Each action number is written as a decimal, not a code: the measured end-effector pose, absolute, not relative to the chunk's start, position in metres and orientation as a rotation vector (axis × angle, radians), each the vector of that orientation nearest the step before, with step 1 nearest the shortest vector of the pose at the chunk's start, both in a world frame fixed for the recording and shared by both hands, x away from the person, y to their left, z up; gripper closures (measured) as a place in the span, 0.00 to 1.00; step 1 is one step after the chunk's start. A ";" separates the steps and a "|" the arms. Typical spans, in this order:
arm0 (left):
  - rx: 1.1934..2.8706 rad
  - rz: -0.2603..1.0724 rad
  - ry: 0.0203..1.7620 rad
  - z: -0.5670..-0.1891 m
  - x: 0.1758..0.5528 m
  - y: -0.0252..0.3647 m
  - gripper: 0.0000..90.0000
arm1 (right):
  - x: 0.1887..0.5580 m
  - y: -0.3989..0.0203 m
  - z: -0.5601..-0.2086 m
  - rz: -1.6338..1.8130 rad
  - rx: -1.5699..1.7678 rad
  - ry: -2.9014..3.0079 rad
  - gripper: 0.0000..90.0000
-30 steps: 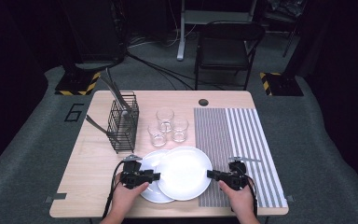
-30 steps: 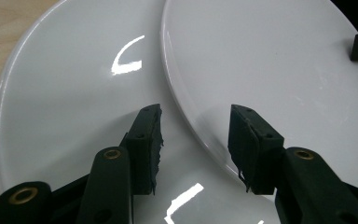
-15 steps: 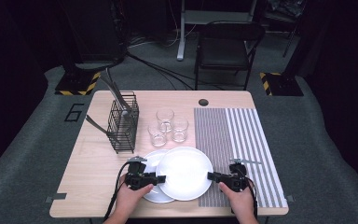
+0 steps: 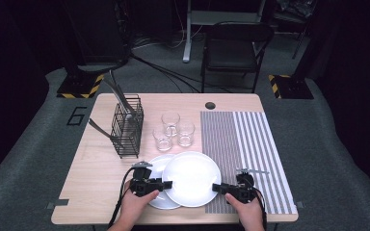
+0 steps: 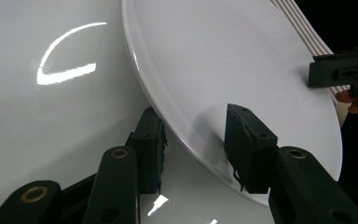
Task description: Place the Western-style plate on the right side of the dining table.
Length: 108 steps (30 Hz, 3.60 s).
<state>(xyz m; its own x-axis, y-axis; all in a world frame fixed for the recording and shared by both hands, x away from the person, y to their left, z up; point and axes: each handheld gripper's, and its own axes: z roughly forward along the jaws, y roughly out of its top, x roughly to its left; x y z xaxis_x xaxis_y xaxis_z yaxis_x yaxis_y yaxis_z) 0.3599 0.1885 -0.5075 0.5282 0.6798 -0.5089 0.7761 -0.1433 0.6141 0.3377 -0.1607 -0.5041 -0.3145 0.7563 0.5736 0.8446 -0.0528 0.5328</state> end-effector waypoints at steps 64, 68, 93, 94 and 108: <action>1.822 0.008 1.183 -0.462 0.364 0.173 0.68 | 0.339 -0.161 -0.470 -1.397 -1.808 -2.103 0.67; 1.823 0.003 1.177 -0.462 0.367 0.169 0.68 | 0.340 -0.165 -0.468 -1.402 -1.814 -2.106 0.67; 1.806 -0.012 1.143 -0.459 0.382 0.133 0.68 | 0.342 -0.199 -0.459 -1.454 -1.893 -2.086 0.67; 1.805 -0.012 1.143 -0.458 0.383 0.131 0.68 | 0.342 -0.200 -0.459 -1.458 -1.902 -2.077 0.67; 1.792 -0.022 1.138 -0.461 0.392 0.112 0.68 | 0.343 -0.218 -0.460 -1.494 -1.951 -2.034 0.69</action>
<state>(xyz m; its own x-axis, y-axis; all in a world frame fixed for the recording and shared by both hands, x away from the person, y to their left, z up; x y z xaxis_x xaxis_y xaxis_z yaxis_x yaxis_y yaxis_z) 0.3922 0.1123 -0.4609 0.5619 0.6808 -0.4699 0.6985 -0.0862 0.7104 0.3432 -0.2181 -0.4598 -0.2511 0.8021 0.5418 0.7571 -0.1860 0.6262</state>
